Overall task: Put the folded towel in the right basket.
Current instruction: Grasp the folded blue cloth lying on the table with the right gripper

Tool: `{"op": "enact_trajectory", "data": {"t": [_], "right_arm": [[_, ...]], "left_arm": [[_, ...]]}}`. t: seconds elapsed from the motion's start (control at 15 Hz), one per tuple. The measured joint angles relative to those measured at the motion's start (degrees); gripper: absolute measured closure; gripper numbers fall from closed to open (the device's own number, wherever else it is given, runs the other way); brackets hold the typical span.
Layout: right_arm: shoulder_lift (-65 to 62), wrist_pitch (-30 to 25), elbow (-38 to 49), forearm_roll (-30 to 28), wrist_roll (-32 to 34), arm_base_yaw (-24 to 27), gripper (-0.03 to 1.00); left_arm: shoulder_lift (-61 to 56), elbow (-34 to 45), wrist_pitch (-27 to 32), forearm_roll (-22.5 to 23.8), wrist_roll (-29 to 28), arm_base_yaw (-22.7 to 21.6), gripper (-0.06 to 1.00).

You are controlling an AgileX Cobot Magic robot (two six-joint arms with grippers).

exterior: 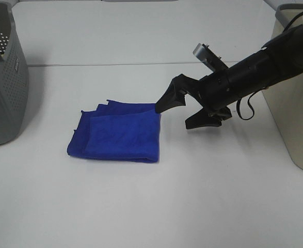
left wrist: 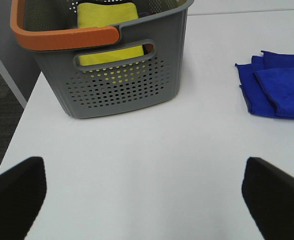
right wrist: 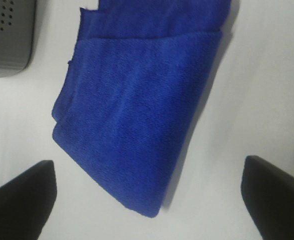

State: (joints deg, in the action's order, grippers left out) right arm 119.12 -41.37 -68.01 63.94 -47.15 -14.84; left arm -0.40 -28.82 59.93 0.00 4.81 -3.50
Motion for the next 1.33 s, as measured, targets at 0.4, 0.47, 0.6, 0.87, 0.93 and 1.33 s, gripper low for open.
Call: {"op": "enact_trajectory", "data": {"t": [0.4, 0.47, 0.6, 0.87, 0.93, 1.33], "right_arm": [[3.2, 3.6, 0.0, -1.7, 0.2, 0.0, 0.01], [3.6, 4.1, 0.0, -1.7, 0.2, 0.0, 0.01], [3.7, 4.4, -0.3, -1.6, 0.2, 0.0, 0.01], [4.6, 4.4, -0.7, -0.8, 0.5, -0.4, 0.01], [4.6, 4.6, -0.7, -0.8, 0.7, -0.8, 0.01], [4.8, 13.8, -2.8, -2.6, 9.0, -12.4, 0.02]], "left_arm": [[0.0, 0.0, 0.0, 0.0, 0.0, 0.0, -0.05], [0.0, 0.0, 0.0, 0.0, 0.0, 0.0, -0.05], [0.0, 0.0, 0.0, 0.0, 0.0, 0.0, -0.05], [0.0, 0.0, 0.0, 0.0, 0.0, 0.0, -0.05], [0.0, 0.0, 0.0, 0.0, 0.0, 0.0, -0.05], [0.0, 0.0, 0.0, 0.0, 0.0, 0.0, -0.05]]}}
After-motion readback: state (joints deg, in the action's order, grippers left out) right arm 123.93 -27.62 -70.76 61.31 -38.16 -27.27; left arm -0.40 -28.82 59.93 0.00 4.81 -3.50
